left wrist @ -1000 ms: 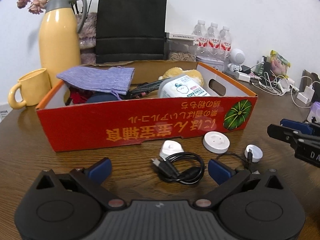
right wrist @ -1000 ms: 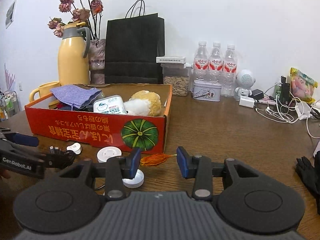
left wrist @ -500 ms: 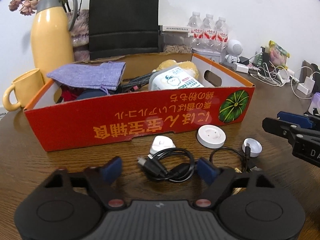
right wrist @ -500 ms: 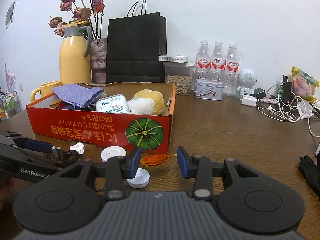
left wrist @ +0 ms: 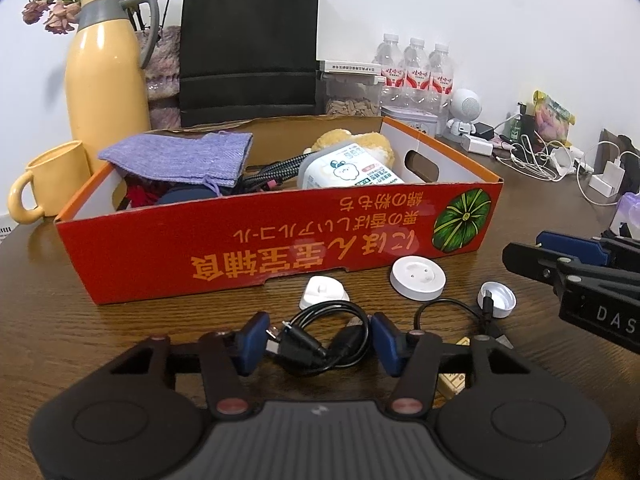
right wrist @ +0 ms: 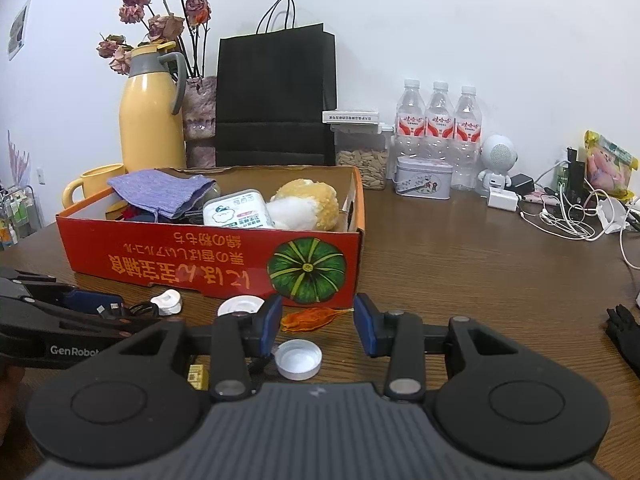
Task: Organize objects
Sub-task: 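Carry the black cable and orange item with both tools over the box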
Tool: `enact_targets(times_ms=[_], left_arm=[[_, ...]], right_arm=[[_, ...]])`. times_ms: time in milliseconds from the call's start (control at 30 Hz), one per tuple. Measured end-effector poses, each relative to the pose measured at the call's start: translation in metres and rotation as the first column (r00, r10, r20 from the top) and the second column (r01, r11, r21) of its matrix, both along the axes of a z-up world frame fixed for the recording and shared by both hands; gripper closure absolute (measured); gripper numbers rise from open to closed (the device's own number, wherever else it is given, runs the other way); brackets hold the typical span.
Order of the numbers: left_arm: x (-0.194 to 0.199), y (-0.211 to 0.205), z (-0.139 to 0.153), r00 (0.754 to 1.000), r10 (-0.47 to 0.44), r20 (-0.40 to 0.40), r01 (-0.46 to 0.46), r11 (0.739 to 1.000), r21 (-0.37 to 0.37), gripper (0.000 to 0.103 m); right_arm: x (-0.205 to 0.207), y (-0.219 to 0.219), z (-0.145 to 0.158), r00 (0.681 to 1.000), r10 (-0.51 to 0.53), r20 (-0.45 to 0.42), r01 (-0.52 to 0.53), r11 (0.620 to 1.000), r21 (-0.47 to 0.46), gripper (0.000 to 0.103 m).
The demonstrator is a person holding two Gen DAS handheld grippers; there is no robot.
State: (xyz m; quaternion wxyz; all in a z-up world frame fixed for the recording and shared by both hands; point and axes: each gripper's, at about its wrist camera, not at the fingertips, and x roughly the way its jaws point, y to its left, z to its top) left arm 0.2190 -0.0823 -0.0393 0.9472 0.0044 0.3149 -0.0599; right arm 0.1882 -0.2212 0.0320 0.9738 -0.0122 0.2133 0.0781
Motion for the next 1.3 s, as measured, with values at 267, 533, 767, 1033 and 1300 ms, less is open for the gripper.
enact_targets(times_ms=[267, 533, 767, 1033, 1300], left_arm=[[-0.013, 0.007, 0.007, 0.999, 0.016, 0.044, -0.015, 0.999, -0.033, 0.05], [-0.034, 0.016, 0.021, 0.992, 0.045, 0.12, -0.036, 0.996, -0.079, 0.05], [-0.035, 0.025, 0.044, 0.982, 0.058, 0.177, -0.038, 0.993, -0.114, 0.051], [-0.016, 0.04, 0.075, 0.963, 0.107, 0.246, -0.081, 0.99, -0.113, 0.051], [0.02, 0.055, 0.091, 0.95, 0.162, 0.265, -0.138, 0.985, -0.107, 0.051]], right_arm=[[-0.006, 0.004, 0.002, 1.0, -0.004, 0.015, 0.004, 1.0, 0.014, 0.063], [-0.012, 0.013, 0.007, 0.999, 0.001, 0.054, -0.002, 1.0, 0.026, 0.063], [-0.008, 0.027, 0.021, 0.994, 0.035, 0.099, -0.038, 0.999, 0.029, 0.063], [0.014, 0.043, 0.046, 0.987, 0.057, 0.153, -0.065, 0.997, 0.043, 0.063], [0.048, 0.057, 0.062, 0.984, 0.062, 0.168, -0.07, 0.997, 0.043, 0.063]])
